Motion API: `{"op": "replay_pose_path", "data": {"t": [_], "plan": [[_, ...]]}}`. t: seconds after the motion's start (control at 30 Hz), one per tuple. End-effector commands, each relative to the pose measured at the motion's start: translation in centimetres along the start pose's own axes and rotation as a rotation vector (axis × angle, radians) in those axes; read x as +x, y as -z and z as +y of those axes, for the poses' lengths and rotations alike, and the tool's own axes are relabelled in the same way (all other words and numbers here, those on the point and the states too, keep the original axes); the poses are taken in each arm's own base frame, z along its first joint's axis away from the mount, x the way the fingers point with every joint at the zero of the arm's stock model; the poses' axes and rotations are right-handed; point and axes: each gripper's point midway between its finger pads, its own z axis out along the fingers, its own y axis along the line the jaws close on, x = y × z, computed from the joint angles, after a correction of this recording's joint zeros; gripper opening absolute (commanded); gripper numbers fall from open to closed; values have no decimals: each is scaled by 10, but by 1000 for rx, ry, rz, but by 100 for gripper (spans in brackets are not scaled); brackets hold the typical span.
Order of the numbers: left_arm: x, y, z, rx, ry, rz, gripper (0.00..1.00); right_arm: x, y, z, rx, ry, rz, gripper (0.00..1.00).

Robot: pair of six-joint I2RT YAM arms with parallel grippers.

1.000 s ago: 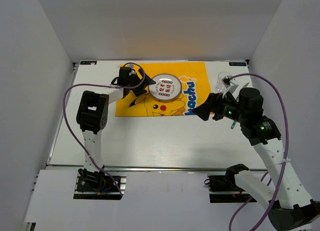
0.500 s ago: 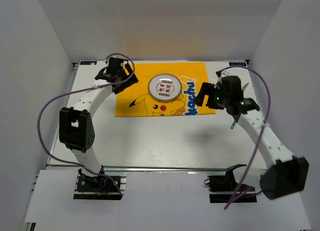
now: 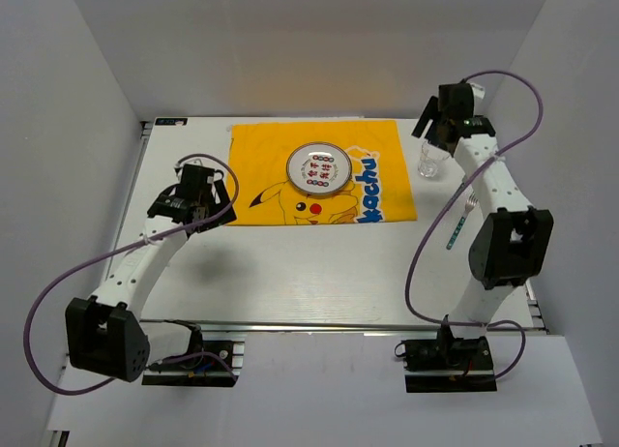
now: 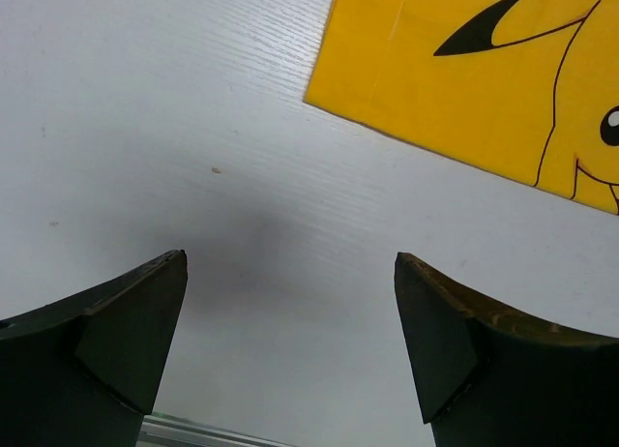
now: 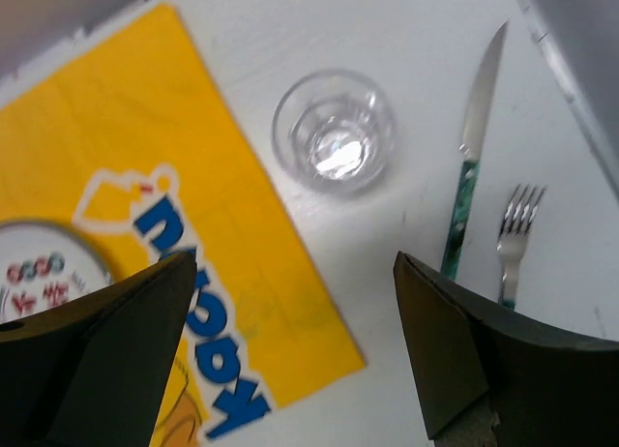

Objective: Set the dinner table for one person

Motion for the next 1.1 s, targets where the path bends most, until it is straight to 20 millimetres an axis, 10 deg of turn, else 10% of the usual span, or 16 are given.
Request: {"op": "replay_pose_path", "data": {"t": [0.0,0.27,0.57,0.83,0.93,1.07], "plan": [[-20,17,3,15,-7,-117,98,-47,-16,-40,177,-42,-71,88],[-14,17,-9,92,-28,-98,98,-46,-88,-74,193,-8,38,81],[-11,13,-16,123,-38,-75,98,2,-141,-79,113,-34,168,74],[-9,10,-17,123,-47,-60,98,7,-148,-75,91,-53,160,72],[-10,9,-15,118,-39,-62,98,14,-151,-76,88,-45,180,58],[-9,8,-16,126,-43,-57,98,28,-153,-80,110,-31,209,12]]}}
